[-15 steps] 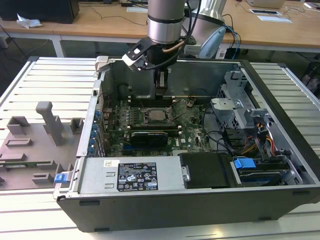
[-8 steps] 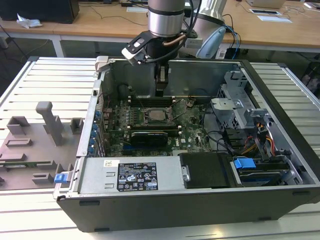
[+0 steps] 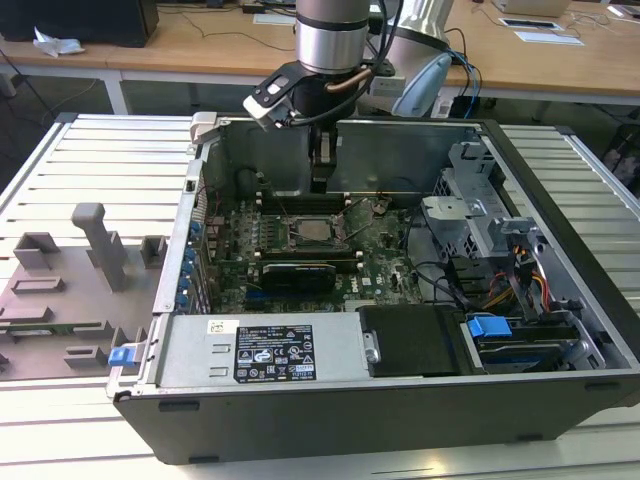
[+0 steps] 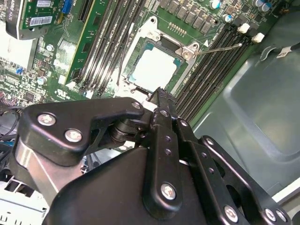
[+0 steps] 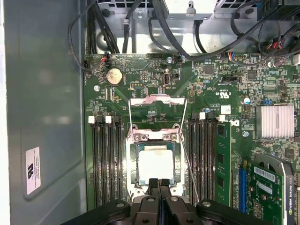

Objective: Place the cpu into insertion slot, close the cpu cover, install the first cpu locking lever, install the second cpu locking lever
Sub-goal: 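Close the cpu cover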

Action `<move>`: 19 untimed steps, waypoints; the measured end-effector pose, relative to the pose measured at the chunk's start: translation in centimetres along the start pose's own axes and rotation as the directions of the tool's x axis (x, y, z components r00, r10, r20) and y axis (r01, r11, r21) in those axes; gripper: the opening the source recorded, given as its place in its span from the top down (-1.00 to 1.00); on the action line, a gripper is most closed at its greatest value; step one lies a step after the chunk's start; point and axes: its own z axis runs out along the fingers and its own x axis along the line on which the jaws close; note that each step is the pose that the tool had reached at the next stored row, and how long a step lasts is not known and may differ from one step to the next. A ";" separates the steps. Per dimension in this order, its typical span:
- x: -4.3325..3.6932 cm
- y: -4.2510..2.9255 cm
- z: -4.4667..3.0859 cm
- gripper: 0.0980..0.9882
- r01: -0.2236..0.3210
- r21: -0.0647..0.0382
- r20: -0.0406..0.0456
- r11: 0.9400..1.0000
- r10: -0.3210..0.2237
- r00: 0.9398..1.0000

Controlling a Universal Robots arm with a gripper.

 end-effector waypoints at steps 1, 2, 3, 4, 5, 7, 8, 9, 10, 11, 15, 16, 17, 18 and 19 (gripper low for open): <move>0.00 0.00 0.00 0.98 0.000 0.000 0.000 1.000 0.000 1.000; 0.00 0.16 -0.01 0.98 0.000 0.000 0.000 1.000 0.000 1.000; 0.01 0.54 -0.01 0.98 0.000 0.000 0.000 1.000 0.000 1.000; 0.02 0.80 0.00 0.98 0.000 0.000 0.000 1.000 0.000 1.000; 0.03 1.18 -0.01 0.98 0.000 0.000 0.000 1.000 0.000 1.000; 0.05 1.69 -0.01 0.98 0.000 0.000 0.000 1.000 0.000 1.000; 0.06 2.12 0.00 0.98 0.000 0.000 0.000 1.000 0.000 1.000; 0.08 2.81 0.00 0.98 0.000 0.001 0.000 1.000 0.000 1.000; 0.09 3.47 0.00 0.98 0.000 0.001 0.000 1.000 0.000 1.000; 0.11 3.94 0.00 0.98 0.000 0.001 0.000 1.000 0.000 1.000; 0.20 6.69 0.01 0.98 0.000 0.002 0.000 1.000 0.000 1.000; 0.21 7.13 0.01 0.98 0.000 0.003 0.000 1.000 0.000 1.000; 0.23 7.51 0.00 0.98 0.000 0.003 0.000 1.000 0.000 1.000; 0.25 8.17 0.00 0.98 0.000 0.004 0.000 1.000 0.000 1.000; 0.30 9.26 0.01 0.98 0.000 0.006 0.000 1.000 0.000 1.000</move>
